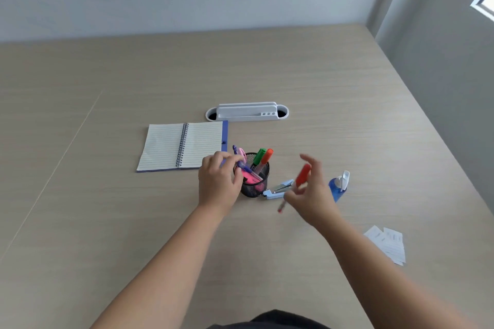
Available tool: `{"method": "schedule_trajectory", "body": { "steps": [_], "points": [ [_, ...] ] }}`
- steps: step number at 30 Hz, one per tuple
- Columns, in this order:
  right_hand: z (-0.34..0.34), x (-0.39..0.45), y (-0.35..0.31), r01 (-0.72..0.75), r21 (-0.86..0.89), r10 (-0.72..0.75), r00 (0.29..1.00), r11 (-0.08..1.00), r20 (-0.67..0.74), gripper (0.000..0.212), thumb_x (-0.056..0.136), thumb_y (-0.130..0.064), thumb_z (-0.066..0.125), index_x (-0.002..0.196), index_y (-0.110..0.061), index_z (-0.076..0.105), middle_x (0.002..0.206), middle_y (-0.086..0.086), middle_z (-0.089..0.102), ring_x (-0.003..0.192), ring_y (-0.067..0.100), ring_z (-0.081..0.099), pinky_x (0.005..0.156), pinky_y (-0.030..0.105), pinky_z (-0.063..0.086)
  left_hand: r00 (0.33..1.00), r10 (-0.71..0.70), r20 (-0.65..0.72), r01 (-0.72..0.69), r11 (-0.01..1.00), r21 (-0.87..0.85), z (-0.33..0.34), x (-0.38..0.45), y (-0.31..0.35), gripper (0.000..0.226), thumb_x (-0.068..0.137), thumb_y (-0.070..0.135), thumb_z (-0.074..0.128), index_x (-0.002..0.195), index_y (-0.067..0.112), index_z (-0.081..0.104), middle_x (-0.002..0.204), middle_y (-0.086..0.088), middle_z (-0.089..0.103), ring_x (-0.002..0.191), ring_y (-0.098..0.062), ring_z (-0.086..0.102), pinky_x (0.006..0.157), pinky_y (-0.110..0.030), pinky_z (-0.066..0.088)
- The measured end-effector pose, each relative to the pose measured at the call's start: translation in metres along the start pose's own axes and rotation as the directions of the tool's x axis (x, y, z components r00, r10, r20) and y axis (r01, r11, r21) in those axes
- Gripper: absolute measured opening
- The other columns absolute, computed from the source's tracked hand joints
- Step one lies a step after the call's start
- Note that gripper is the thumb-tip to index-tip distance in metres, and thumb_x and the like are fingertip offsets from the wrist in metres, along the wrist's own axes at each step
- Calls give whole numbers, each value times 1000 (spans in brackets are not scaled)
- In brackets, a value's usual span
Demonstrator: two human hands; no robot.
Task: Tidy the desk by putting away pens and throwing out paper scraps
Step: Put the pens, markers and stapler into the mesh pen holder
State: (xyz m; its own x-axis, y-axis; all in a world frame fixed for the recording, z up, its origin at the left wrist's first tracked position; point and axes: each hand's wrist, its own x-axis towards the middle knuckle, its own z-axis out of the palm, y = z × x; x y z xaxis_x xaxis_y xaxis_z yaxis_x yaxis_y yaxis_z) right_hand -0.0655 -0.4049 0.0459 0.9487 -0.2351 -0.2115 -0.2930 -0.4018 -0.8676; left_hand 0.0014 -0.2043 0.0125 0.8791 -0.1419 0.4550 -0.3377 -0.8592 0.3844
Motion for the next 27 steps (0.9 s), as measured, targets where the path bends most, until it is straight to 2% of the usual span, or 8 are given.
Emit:
{"method": "schedule_trajectory", "body": {
  "steps": [5,9,11,14,16,19,23,27],
  "points": [
    [15,34,-43,219,110,-211,974,969,-81,56,84,-5,64,127,-33,42,88,-8,57,80,14,66,65,24,54,997,28,68,-30,999,31,3,-4,-8,43,86,18,50,127,25,61,121,-2,62,101,-30,56,86,-43,47],
    [34,42,-37,210,21,-210,978,977,-15,50,84,-11,64,128,-27,45,95,-6,60,82,15,64,74,35,57,990,-87,108,96,992,-83,-5,-11,-9,59,86,24,56,143,22,40,135,-4,52,115,-25,49,95,-39,41],
    [39,38,-23,222,47,-217,972,974,-93,46,85,-16,65,126,-26,46,100,-5,58,76,11,59,67,27,52,984,-140,115,157,975,-159,-6,-17,-14,63,85,29,56,144,19,36,135,-5,51,119,-21,46,99,-36,37],
    [36,33,7,113,108,-87,971,988,-220,42,85,1,52,122,-19,46,110,5,58,73,12,54,62,19,44,948,-255,192,305,899,-316,-3,-23,-17,63,84,25,60,142,18,37,131,-3,51,116,-20,48,103,-39,41],
    [35,38,31,36,-214,-48,997,976,-52,54,81,3,49,129,-20,44,128,8,52,100,22,53,82,23,41,909,-303,287,394,851,-348,0,-25,-15,66,82,18,67,141,19,37,133,-2,49,116,-21,48,104,-41,40],
    [39,45,56,139,-673,42,969,727,245,70,80,-5,50,142,-32,31,153,-5,28,132,29,30,104,37,28,892,-267,364,387,867,-313,6,-23,-16,70,81,21,69,143,19,37,141,-4,43,127,-25,42,110,-36,32],
    [39,47,63,226,-757,-32,965,614,261,52,87,-24,52,137,-37,42,138,-7,44,126,26,35,100,38,31,868,-238,436,379,885,-271,8,-14,-14,76,81,26,71,146,18,33,150,-3,37,137,-24,31,111,-28,21],
    [32,48,64,166,-736,98,949,656,300,46,82,-34,61,126,-29,53,121,0,52,115,24,44,89,34,41,861,-231,452,372,893,-253,9,-5,-12,75,81,30,71,147,20,34,149,-2,38,137,-23,30,111,-29,22]
  ]
}}
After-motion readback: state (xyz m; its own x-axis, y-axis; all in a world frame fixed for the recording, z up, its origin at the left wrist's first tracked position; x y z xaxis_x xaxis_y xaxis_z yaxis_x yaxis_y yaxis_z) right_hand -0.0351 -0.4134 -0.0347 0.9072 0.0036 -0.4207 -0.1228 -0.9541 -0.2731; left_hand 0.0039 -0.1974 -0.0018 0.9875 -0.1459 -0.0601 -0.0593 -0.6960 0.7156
